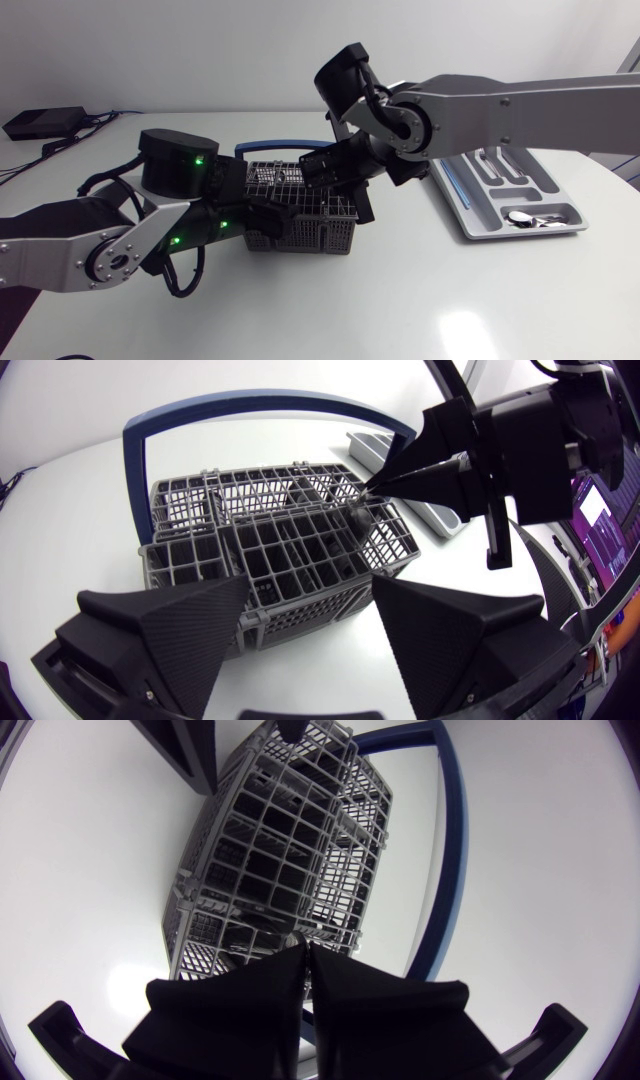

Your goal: Unload the cutlery basket into the drawer organizer.

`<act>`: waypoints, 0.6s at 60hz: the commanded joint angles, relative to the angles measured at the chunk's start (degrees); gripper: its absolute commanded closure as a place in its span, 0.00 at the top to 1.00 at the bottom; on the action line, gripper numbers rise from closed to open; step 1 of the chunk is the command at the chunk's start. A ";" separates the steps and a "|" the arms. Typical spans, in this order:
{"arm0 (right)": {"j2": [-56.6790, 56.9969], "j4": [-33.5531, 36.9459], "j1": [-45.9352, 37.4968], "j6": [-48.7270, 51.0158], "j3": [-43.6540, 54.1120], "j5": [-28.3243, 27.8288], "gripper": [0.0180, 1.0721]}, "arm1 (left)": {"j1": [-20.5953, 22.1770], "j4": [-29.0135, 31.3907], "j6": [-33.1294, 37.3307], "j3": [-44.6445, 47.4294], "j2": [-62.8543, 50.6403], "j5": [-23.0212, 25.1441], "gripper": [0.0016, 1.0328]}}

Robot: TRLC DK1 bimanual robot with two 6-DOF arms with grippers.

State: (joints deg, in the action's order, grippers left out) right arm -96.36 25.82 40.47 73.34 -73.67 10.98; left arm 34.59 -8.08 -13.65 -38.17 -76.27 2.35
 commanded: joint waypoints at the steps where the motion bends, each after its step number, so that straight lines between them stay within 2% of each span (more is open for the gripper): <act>1: 1.79 -1.21 0.75 -1.09 1.77 0.44 0.06 | 0.66 -0.71 0.38 1.35 0.68 0.02 0.84; 36: 5.74 -2.01 1.54 -2.94 2.13 0.35 0.06 | 2.33 -0.19 0.20 1.61 1.12 -1.38 0.84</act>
State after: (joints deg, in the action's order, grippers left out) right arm -92.23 25.04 41.21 71.55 -72.95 11.00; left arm 36.34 -8.03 -13.67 -37.95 -76.09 1.26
